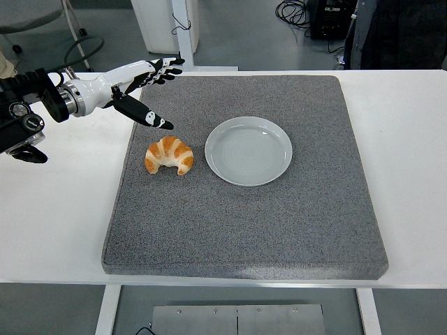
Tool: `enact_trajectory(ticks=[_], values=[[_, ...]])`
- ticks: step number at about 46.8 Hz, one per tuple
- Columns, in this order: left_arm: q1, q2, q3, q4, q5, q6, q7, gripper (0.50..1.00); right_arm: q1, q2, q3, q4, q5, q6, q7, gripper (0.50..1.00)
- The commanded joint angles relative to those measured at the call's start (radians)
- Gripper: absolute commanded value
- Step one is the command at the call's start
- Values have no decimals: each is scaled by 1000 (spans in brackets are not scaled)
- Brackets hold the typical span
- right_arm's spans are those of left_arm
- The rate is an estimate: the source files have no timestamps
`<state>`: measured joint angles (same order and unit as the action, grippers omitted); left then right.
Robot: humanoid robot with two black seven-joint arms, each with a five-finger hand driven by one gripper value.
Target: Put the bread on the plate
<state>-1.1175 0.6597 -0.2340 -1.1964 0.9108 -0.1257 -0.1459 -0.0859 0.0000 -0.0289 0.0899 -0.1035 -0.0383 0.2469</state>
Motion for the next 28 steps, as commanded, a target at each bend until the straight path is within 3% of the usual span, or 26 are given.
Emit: enact_trajectory(ticks=[1,15,28], values=[[4,0,5,0,68,3,0,990,0,0,0,1,-1,0,0,1000],[21,-11,31,3,276,11,-4,987,0,0,1,-1,1,0,0,1000],[44,-15,93,8,384,77,-12,984,0,0,1,-1,-1,0,0,1000]])
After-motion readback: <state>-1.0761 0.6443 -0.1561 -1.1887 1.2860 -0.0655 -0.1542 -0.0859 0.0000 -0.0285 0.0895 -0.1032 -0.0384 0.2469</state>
